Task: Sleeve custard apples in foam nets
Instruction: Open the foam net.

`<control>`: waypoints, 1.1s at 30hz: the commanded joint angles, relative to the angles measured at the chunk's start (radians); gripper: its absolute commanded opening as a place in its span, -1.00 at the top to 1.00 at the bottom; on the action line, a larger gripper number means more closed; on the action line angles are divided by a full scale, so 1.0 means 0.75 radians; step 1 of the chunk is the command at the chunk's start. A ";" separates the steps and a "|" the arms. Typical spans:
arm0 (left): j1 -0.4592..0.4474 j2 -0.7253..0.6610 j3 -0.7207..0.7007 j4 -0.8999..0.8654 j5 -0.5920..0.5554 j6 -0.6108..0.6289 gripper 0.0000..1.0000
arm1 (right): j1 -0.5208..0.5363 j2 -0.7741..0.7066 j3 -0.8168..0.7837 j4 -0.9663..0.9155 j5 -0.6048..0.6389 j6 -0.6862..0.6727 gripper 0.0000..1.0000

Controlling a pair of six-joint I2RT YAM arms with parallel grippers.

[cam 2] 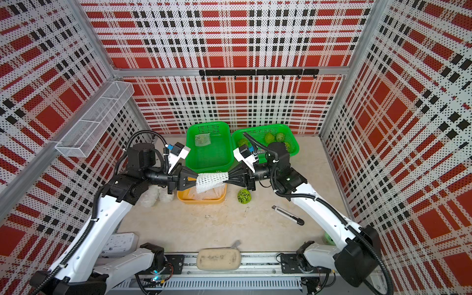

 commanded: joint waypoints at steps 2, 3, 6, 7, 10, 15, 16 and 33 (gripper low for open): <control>0.061 -0.031 -0.021 0.033 -0.008 -0.016 1.00 | -0.036 -0.055 0.012 -0.064 -0.015 -0.090 0.70; 0.072 -0.039 -0.028 0.065 -0.010 -0.041 1.00 | -0.043 -0.064 0.005 -0.076 -0.012 -0.094 0.70; 0.097 -0.061 -0.061 0.168 -0.010 -0.120 1.00 | -0.056 -0.083 -0.013 -0.097 0.003 -0.103 0.70; 0.102 -0.065 -0.071 0.203 -0.001 -0.146 1.00 | -0.059 -0.087 -0.019 -0.090 0.008 -0.099 0.70; 0.103 -0.065 -0.084 0.239 0.020 -0.178 1.00 | -0.063 -0.081 -0.029 -0.050 0.020 -0.067 0.71; 0.090 -0.070 -0.089 0.240 0.035 -0.177 1.00 | -0.064 -0.032 0.000 0.013 0.022 -0.024 0.70; 0.085 -0.072 -0.089 0.238 0.036 -0.176 1.00 | -0.064 -0.022 0.006 0.019 0.024 -0.020 0.70; 0.049 -0.048 -0.092 0.240 0.021 -0.157 1.00 | 0.003 0.000 0.064 0.012 -0.031 -0.036 0.68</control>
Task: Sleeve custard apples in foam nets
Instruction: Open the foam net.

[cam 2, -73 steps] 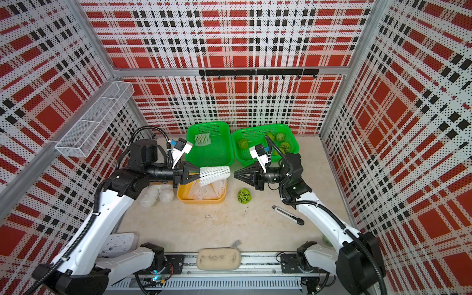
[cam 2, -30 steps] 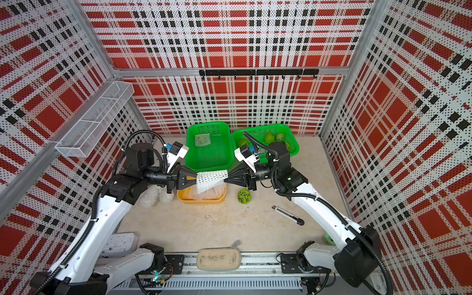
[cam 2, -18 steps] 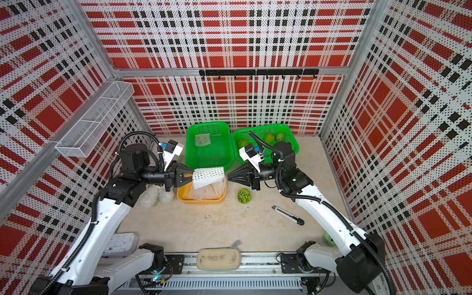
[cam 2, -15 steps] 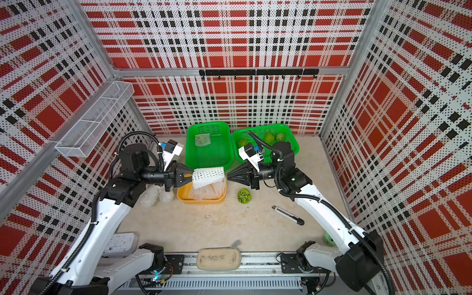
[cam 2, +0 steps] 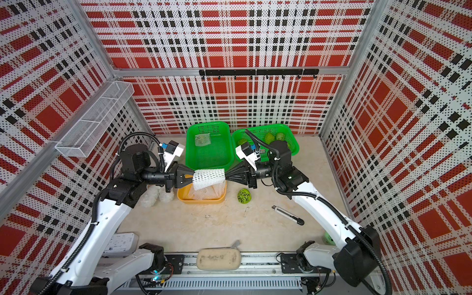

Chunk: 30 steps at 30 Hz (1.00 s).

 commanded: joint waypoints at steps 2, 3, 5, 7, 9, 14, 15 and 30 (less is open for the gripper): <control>-0.009 0.002 0.000 0.036 0.009 -0.005 1.00 | 0.029 -0.012 0.040 0.026 -0.042 -0.040 0.67; -0.009 0.006 0.003 0.036 0.009 -0.005 1.00 | 0.037 -0.017 0.037 0.026 -0.043 -0.045 0.67; -0.008 0.012 0.000 0.040 0.007 -0.004 1.00 | 0.052 -0.027 0.039 0.016 -0.059 -0.058 0.67; -0.009 0.018 -0.004 0.044 -0.002 -0.007 1.00 | 0.068 -0.037 0.039 0.006 -0.060 -0.071 0.67; -0.014 0.026 -0.004 0.048 -0.001 -0.010 1.00 | 0.082 -0.038 0.037 0.015 -0.066 -0.070 0.65; -0.054 0.034 0.002 0.059 -0.001 -0.014 1.00 | 0.149 -0.001 0.057 0.083 -0.034 -0.041 0.64; -0.062 0.036 0.003 0.060 -0.004 -0.013 1.00 | 0.160 0.013 0.061 0.110 -0.022 -0.026 0.62; -0.045 0.023 -0.041 0.046 -0.042 -0.016 1.00 | 0.136 -0.066 -0.105 0.075 0.254 0.034 -1.00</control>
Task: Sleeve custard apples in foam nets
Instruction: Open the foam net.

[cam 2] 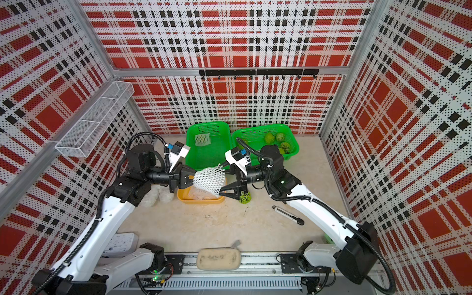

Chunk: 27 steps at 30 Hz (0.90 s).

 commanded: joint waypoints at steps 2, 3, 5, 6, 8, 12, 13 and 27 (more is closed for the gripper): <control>0.015 -0.010 -0.028 0.015 -0.054 -0.021 1.00 | -0.033 -0.126 -0.100 -0.193 0.188 -0.069 -1.00; 0.016 -0.006 -0.029 0.003 -0.075 -0.022 1.00 | -0.036 -0.166 -0.114 -0.300 0.284 -0.106 -1.00; 0.011 0.015 -0.011 -0.084 -0.155 0.033 1.00 | -0.036 -0.226 -0.133 -0.493 0.512 -0.144 -1.00; 0.004 0.033 0.003 -0.136 -0.193 0.065 1.00 | -0.039 -0.250 -0.141 -0.587 0.655 -0.148 -1.00; -0.025 0.081 0.032 -0.249 -0.332 0.128 1.00 | -0.038 -0.269 -0.143 -0.754 0.928 -0.121 -1.00; -0.196 0.197 0.078 -0.402 -0.625 0.200 1.00 | -0.041 -0.276 -0.169 -0.941 1.344 -0.024 -1.00; -0.238 0.232 0.091 -0.425 -0.709 0.200 1.00 | -0.045 -0.273 -0.176 -0.975 1.403 -0.015 -1.00; -0.574 0.713 0.299 -0.480 -1.341 0.062 1.00 | -0.056 -0.392 -0.512 -0.784 1.533 0.119 -1.00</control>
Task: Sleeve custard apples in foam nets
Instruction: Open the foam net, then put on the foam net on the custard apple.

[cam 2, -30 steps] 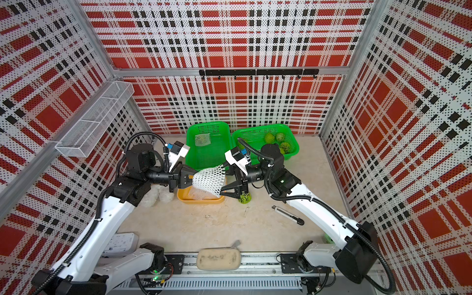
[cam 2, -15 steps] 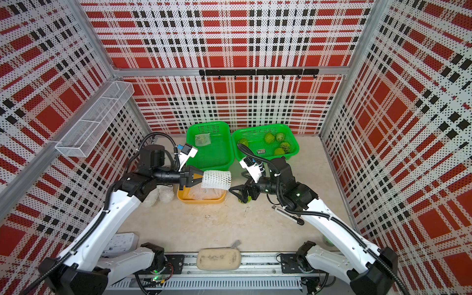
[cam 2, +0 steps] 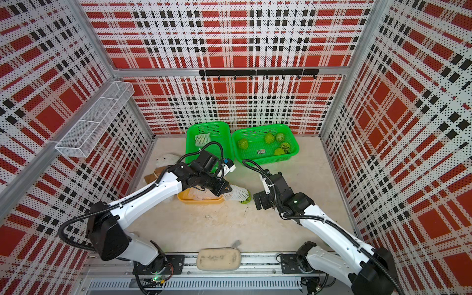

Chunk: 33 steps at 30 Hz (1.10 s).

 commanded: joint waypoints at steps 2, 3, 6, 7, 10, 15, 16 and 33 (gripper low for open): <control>-0.017 0.101 0.091 -0.033 -0.172 -0.053 1.00 | -0.001 -0.065 -0.091 0.180 0.013 0.031 -1.00; -0.019 0.125 0.105 -0.035 -0.183 -0.060 1.00 | -0.001 -0.069 -0.108 0.191 0.010 0.030 -1.00; -0.033 0.194 0.155 -0.037 -0.202 -0.064 1.00 | -0.001 -0.076 -0.146 0.226 -0.002 0.017 -1.00; -0.038 0.219 0.173 -0.037 -0.200 -0.062 1.00 | -0.001 -0.084 -0.157 0.241 -0.025 0.010 -1.00; -0.059 0.288 0.232 -0.040 -0.167 -0.057 1.00 | 0.000 -0.108 -0.209 0.317 -0.059 -0.001 -1.00; -0.075 0.370 0.312 -0.082 -0.124 -0.040 1.00 | -0.001 -0.095 -0.251 0.389 -0.099 -0.035 -1.00; -0.077 0.381 0.327 -0.098 -0.131 -0.037 1.00 | 0.000 -0.091 -0.262 0.410 -0.104 -0.039 -1.00; -0.065 0.470 0.456 -0.426 -0.369 0.059 1.00 | -0.023 -0.011 -0.331 0.597 -0.170 -0.091 -1.00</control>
